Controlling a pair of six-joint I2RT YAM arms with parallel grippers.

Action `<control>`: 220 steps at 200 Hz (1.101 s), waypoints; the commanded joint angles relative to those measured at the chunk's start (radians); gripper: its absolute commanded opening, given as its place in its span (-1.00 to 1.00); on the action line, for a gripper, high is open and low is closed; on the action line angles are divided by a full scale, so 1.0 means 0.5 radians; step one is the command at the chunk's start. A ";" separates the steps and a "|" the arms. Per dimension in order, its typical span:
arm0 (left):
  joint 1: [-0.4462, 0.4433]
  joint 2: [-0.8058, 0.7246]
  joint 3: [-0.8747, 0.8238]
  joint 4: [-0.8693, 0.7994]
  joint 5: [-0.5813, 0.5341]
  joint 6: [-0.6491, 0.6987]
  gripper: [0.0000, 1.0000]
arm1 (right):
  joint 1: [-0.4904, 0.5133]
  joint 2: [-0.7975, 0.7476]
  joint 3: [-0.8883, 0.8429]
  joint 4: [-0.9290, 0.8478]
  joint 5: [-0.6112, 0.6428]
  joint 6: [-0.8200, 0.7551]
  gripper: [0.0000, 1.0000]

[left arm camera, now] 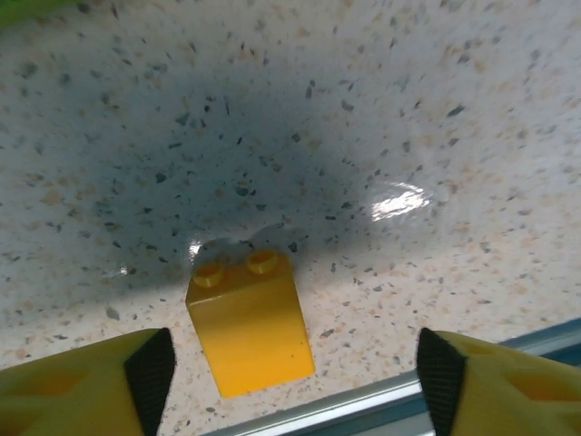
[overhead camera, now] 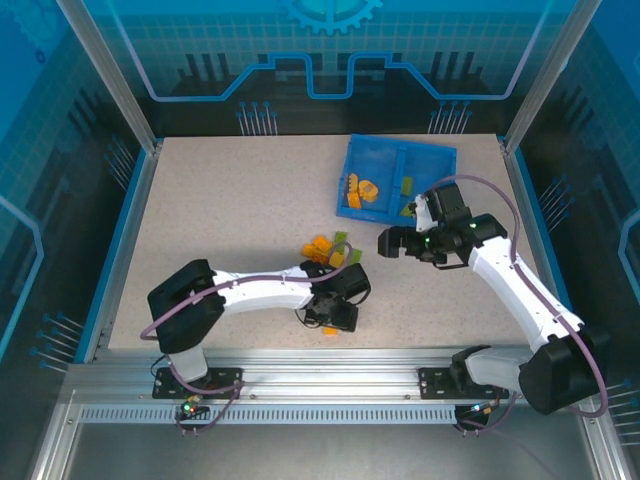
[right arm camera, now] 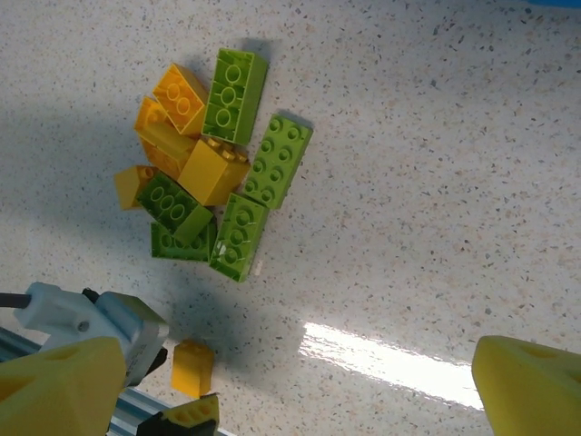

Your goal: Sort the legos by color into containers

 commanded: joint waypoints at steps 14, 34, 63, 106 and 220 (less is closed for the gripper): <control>-0.025 0.096 0.008 -0.125 -0.019 0.019 0.17 | -0.022 -0.079 -0.043 -0.043 0.042 -0.012 0.99; -0.035 0.129 -0.009 -0.116 -0.058 0.027 0.15 | -0.023 -0.093 -0.049 -0.046 0.043 -0.006 1.00; -0.034 0.150 -0.055 -0.092 -0.123 0.011 -0.04 | -0.021 -0.089 -0.049 -0.061 -0.019 -0.013 1.00; -0.026 -0.005 -0.140 0.049 -0.176 0.024 -0.35 | -0.009 -0.081 -0.094 -0.052 -0.424 -0.106 0.96; 0.494 -0.148 0.500 0.438 -0.433 0.627 -0.49 | -0.028 -0.413 -0.022 0.267 -0.153 0.080 0.95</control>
